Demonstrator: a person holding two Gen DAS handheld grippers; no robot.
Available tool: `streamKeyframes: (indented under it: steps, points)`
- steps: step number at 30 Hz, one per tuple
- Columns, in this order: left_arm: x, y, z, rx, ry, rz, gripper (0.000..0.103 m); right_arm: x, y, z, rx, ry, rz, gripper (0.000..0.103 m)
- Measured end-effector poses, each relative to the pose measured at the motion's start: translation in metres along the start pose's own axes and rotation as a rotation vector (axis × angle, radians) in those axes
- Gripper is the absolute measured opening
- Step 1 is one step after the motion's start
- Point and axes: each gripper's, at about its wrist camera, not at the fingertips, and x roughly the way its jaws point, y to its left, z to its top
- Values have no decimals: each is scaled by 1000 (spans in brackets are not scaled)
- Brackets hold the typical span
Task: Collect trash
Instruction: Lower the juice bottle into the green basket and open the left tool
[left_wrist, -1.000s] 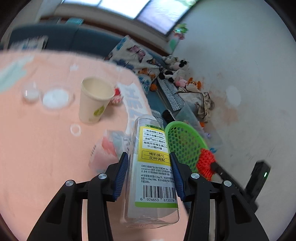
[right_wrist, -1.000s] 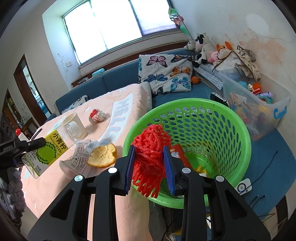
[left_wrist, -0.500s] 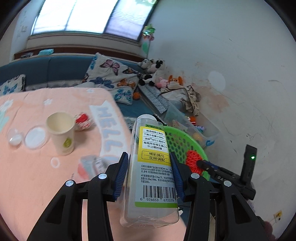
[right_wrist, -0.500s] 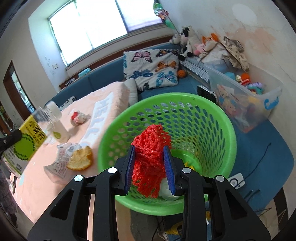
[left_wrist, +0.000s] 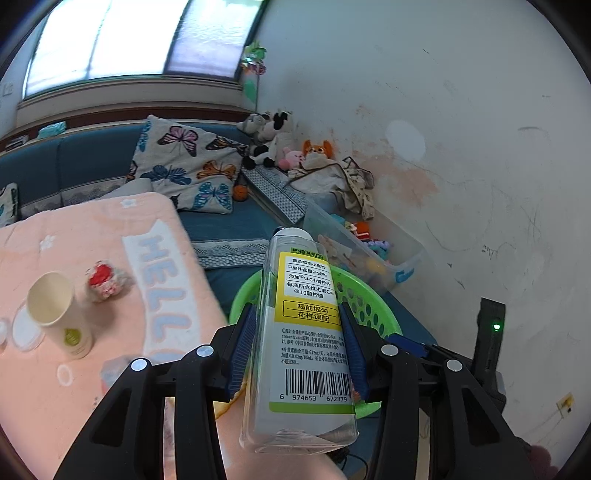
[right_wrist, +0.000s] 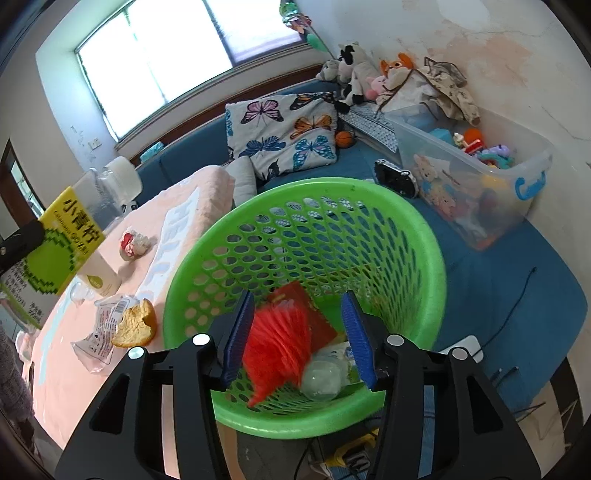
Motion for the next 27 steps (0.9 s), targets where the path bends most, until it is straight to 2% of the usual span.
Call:
streamKeyframes:
  steps: [10,16,20,27]
  points:
    - [47,-28,-1,71,60,-13,44,-34,-21,-13,25,-37,-24,50]
    - [81,-45,-14,114,129,-40,44,-45,-31,-22,44,-45,-34,51]
    - [107,-51,-24,130,194,-44,44,-48,-38,-26,59,-43,-37,51]
    - [138,-58,-36,160,260,-43,45,-48,-43,-30,71,-35,-41,51]
